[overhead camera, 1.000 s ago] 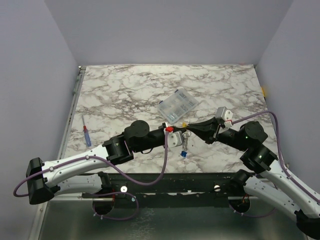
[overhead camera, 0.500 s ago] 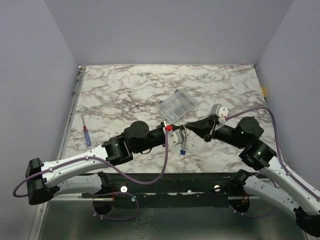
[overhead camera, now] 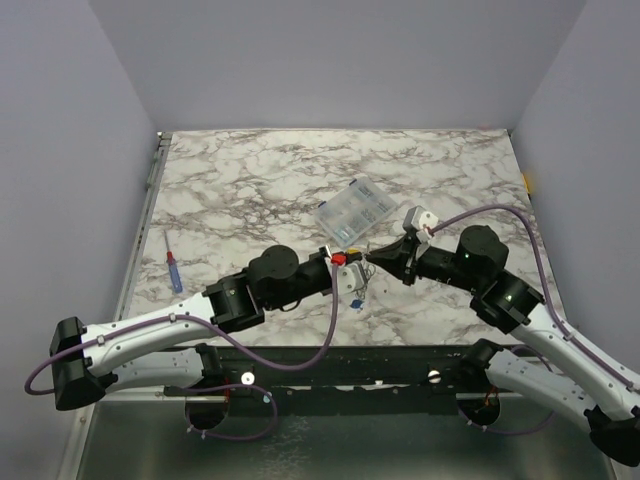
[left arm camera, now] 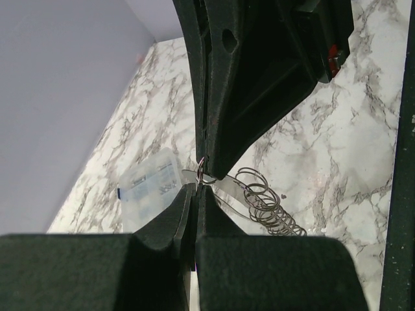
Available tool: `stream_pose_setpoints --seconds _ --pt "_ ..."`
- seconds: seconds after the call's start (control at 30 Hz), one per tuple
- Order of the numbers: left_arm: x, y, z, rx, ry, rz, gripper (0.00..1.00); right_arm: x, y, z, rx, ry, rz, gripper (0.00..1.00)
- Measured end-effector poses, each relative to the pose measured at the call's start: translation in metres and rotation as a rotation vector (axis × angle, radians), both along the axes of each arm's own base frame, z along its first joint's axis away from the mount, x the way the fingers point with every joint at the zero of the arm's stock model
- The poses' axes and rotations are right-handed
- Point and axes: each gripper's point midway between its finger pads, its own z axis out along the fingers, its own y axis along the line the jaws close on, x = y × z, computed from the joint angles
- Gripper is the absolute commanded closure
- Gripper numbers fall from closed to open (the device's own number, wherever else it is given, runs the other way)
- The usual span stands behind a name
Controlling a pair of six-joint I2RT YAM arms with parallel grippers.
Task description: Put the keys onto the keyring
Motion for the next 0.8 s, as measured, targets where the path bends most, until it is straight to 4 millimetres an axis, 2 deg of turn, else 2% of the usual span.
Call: stream_pose_setpoints --seconds 0.33,0.53,0.73,0.77,0.8 --pt "0.002 -0.001 -0.021 0.019 0.020 0.013 1.00 0.003 0.001 -0.018 -0.063 0.043 0.002 0.99" --pt "0.003 -0.004 -0.020 -0.003 0.014 0.013 1.00 0.008 -0.002 -0.023 -0.075 0.044 -0.036 0.98" --pt "0.008 -0.012 -0.037 0.036 0.030 0.020 1.00 0.016 -0.011 -0.043 -0.098 0.081 -0.110 0.99" --pt "0.009 -0.013 -0.039 0.042 0.033 0.022 0.92 0.016 -0.012 -0.045 -0.100 0.083 -0.117 0.99" --pt "0.009 -0.014 -0.042 0.048 0.036 0.024 0.80 0.016 -0.013 -0.045 -0.099 0.082 -0.122 0.99"
